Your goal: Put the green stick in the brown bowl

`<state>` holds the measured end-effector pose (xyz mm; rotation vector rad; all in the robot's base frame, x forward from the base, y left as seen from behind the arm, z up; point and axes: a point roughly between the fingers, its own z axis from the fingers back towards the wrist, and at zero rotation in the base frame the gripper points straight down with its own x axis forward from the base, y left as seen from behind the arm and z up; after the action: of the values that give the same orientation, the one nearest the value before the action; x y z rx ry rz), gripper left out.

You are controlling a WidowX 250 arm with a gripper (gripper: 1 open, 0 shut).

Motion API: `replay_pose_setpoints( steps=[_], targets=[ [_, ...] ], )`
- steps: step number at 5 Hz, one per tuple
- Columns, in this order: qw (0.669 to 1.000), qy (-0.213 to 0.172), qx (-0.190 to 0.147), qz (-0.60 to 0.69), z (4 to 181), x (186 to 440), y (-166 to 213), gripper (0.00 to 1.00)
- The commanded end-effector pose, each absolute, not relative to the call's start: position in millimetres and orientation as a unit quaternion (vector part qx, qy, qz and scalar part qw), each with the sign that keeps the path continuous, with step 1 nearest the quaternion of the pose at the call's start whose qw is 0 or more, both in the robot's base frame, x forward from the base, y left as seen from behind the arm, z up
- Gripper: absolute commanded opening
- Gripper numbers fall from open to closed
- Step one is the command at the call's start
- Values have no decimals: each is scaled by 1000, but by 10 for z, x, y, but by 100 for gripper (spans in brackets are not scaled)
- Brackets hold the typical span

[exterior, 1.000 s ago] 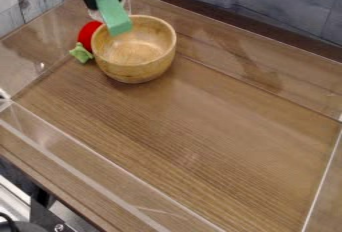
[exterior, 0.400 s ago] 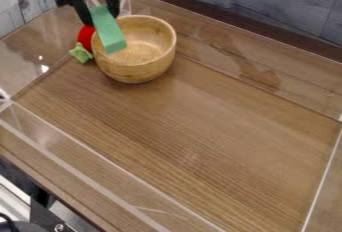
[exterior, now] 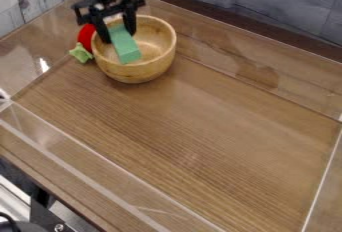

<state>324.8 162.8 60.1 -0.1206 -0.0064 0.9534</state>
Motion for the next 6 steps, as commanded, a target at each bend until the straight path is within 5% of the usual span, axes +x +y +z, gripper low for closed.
replay_pose_setpoints(
  steps=[1,4,6],
  targets=[
    [892,-39,-61,447,888,3385,1535,100],
    [917,-44,-86,387,1386,3464,1337,100],
    [915,-44,-85,393,1369,3368,1484,100]
  ],
)
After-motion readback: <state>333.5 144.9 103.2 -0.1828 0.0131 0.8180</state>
